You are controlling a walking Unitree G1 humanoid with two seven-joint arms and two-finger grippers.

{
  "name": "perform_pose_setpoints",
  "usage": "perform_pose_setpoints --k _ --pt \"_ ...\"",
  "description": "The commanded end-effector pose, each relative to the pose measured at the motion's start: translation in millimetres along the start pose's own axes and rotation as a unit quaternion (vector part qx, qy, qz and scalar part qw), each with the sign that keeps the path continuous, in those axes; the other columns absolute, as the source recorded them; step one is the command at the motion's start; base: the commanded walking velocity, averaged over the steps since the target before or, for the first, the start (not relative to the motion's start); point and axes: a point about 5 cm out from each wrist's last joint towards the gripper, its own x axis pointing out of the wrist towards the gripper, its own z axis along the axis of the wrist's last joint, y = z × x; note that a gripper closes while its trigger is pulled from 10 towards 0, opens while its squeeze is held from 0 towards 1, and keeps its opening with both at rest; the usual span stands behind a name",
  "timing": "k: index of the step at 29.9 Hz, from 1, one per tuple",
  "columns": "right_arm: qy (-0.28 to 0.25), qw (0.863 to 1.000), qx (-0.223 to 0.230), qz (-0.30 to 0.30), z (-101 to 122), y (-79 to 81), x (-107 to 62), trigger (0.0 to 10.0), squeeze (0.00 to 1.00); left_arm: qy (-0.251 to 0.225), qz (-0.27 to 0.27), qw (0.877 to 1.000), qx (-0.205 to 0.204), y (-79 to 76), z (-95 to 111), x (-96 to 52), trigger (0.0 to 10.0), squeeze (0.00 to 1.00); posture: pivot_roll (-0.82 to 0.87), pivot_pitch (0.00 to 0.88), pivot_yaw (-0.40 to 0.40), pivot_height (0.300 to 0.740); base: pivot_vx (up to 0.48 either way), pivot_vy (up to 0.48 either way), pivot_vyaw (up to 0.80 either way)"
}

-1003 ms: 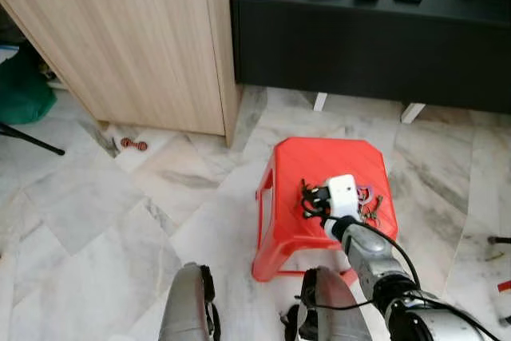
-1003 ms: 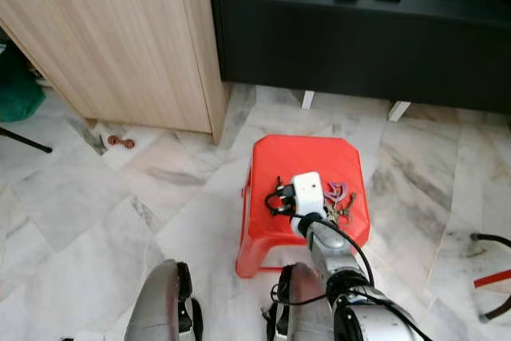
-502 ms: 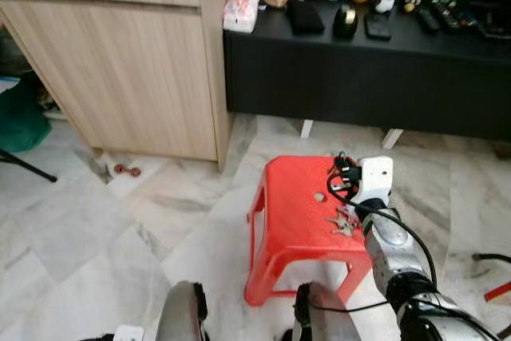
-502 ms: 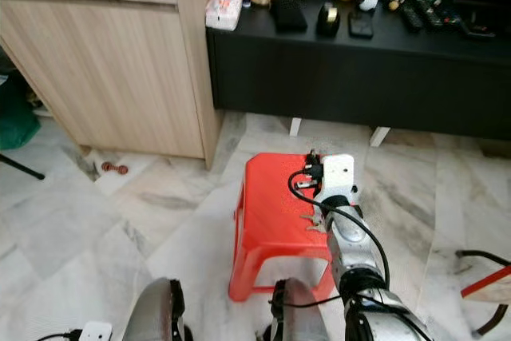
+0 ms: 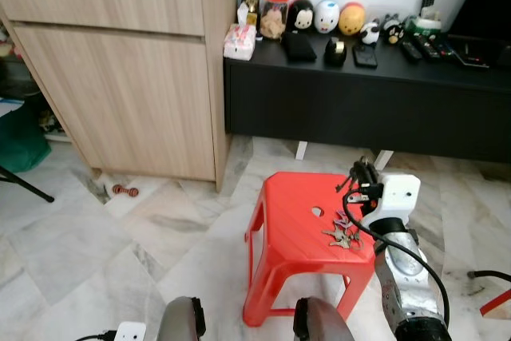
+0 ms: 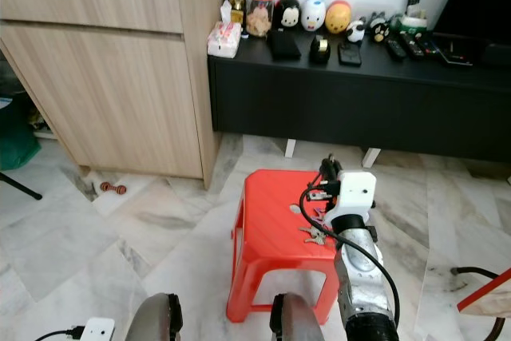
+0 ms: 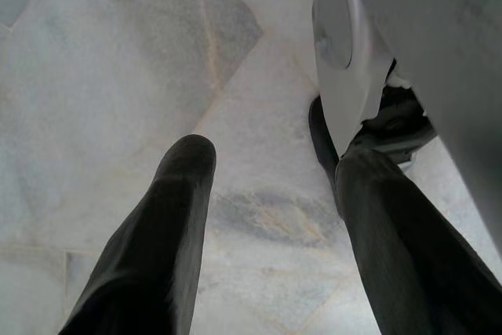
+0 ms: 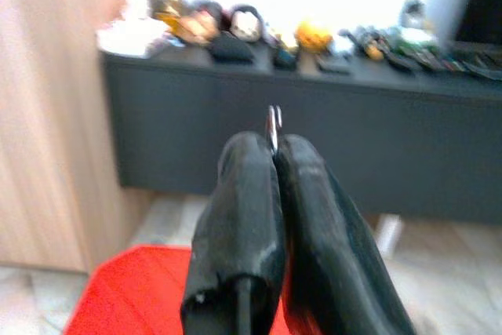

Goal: Hang keys on a hook

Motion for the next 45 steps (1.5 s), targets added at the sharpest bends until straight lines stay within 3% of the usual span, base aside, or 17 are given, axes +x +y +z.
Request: perform_pose_setpoints --k 1,21,45 --pt "-0.005 1.000 0.007 -0.020 6.9 -6.1 1.7 10.0 0.00 0.016 -0.003 1.000 0.000 -0.9 -6.6 -1.1 10.0 0.00 0.06 0.002 -0.081 0.594 0.000 0.000 0.00" --pt "0.025 0.999 0.027 -0.035 11.1 -2.4 1.8 10.0 0.00 0.016 -0.007 1.000 -0.005 -2.7 -7.7 -1.3 10.0 0.00 0.06 0.000 -0.091 0.594 0.000 0.000 0.00" --pt "0.030 0.998 0.031 -0.039 12.6 -7.9 2.4 10.0 0.00 0.015 -0.016 1.000 0.000 -3.5 -7.6 -1.4 10.0 0.00 0.06 0.000 -0.090 0.594 -0.282 0.000 0.00"
